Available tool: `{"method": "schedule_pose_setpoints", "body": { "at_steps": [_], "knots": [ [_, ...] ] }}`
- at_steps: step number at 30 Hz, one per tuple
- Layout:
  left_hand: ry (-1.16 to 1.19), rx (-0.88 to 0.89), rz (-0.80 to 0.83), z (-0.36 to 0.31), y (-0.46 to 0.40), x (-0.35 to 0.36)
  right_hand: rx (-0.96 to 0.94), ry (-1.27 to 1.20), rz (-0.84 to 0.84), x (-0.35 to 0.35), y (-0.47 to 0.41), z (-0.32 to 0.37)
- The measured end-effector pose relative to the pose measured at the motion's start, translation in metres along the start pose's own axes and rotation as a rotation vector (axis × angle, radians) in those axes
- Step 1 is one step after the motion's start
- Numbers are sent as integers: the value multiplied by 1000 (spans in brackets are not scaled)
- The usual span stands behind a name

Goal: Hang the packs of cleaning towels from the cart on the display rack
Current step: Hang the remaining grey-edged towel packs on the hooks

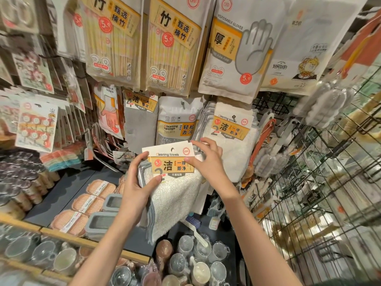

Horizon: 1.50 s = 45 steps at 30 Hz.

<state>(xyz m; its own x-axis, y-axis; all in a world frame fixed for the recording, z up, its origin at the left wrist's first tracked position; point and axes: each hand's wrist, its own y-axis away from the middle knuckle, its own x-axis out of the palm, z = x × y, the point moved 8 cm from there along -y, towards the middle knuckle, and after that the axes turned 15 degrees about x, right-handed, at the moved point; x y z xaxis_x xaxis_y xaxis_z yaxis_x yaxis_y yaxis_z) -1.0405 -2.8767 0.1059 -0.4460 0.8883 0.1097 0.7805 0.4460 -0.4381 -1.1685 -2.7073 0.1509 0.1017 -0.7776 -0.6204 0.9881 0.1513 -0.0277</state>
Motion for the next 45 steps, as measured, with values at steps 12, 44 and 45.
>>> {"method": "schedule_pose_setpoints", "body": {
  "at_steps": [12,44,45],
  "knots": [
    [-50,-48,43,1,2,1,56,-193,71,-3,13,0],
    [22,-44,14,7,-13,2,82,-408,-356,-122,-29,-27],
    [22,-43,16,8,-13,3,88,-412,-371,-126,-31,-29]
  ]
}}
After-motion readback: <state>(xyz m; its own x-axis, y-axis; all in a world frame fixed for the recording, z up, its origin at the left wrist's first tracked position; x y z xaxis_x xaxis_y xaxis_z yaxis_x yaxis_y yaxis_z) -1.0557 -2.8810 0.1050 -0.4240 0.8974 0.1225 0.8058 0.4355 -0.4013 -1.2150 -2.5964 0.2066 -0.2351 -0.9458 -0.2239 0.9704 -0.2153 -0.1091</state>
